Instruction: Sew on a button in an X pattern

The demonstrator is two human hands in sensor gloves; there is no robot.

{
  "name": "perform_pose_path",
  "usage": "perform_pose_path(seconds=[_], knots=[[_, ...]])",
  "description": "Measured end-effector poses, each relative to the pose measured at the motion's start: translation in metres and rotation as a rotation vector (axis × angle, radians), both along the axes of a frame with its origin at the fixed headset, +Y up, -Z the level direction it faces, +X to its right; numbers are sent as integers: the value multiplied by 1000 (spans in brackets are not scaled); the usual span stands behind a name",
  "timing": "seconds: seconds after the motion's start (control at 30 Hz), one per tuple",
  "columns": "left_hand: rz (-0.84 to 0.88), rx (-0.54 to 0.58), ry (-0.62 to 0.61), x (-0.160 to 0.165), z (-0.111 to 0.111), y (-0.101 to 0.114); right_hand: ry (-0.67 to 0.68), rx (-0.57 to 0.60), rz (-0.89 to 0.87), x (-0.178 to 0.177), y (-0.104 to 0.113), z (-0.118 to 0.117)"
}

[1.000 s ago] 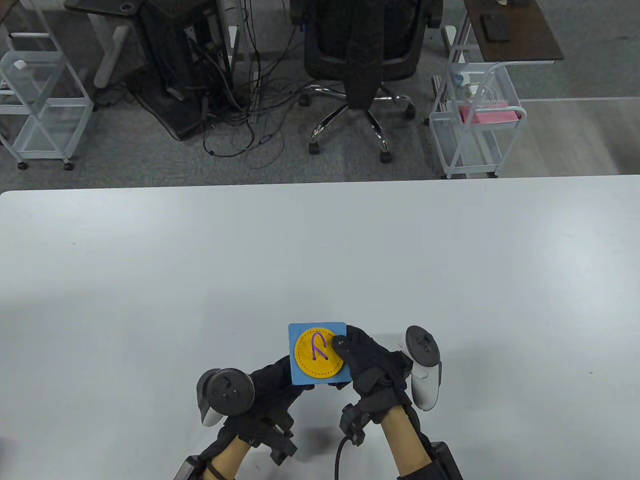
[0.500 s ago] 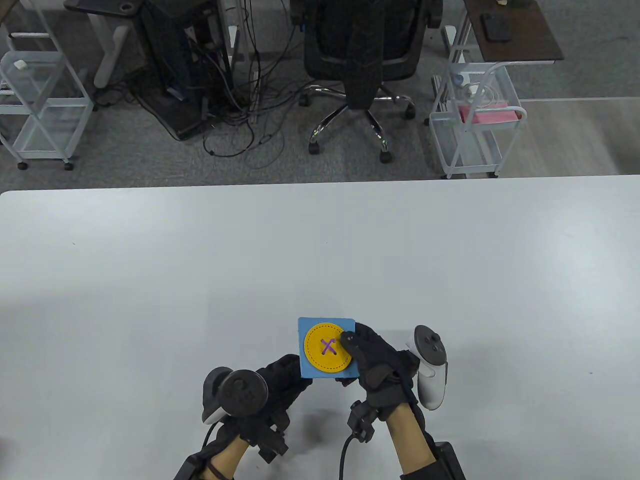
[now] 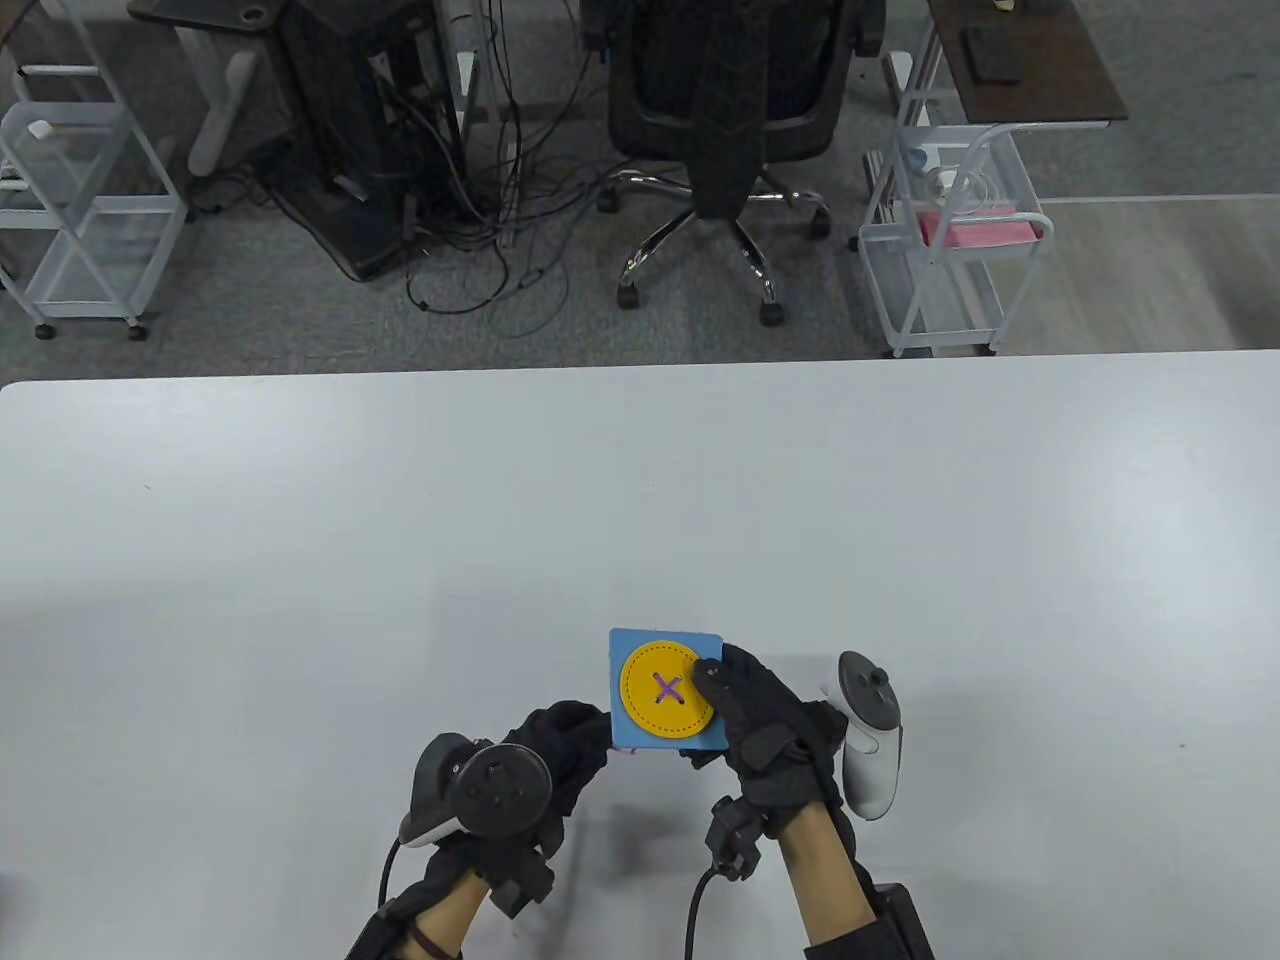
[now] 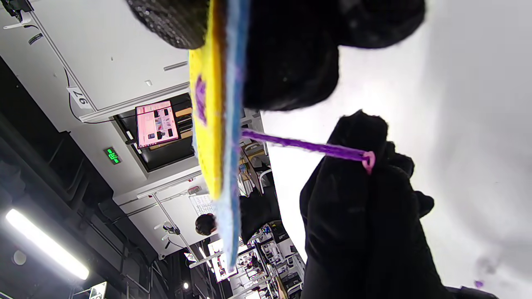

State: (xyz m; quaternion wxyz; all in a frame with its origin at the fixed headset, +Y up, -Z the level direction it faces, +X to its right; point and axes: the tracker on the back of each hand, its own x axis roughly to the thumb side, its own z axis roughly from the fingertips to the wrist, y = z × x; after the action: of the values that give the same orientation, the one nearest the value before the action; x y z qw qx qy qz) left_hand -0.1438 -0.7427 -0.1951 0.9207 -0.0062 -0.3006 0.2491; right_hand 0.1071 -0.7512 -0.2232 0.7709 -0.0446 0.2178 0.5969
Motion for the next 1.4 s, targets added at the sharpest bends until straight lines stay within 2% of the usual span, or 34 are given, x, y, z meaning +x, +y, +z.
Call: perform_pose_path(seconds=[0.17, 0.3, 0.47, 0.7, 0.97, 1.2, 1.4], knots=[[-34, 3, 0, 0, 0, 1, -10, 6, -3, 3, 0, -1], [-21, -32, -19, -1, -2, 3, 10, 12, -75, 0, -3, -1], [3, -81, -51, -2, -4, 4, 63, 83, -20, -5, 3, -3], [182, -181, -73, -9, -8, 5, 146, 172, 79, -15, 11, -3], [478, -378, -99, -18, -14, 1, 199, 213, 197, -27, 11, -2], [596, -502, -83, -20, -16, -6, 211, 219, 235, -31, 10, -1], [667, -561, -46, -22, -17, -12, 221, 219, 258, -33, 10, -1]])
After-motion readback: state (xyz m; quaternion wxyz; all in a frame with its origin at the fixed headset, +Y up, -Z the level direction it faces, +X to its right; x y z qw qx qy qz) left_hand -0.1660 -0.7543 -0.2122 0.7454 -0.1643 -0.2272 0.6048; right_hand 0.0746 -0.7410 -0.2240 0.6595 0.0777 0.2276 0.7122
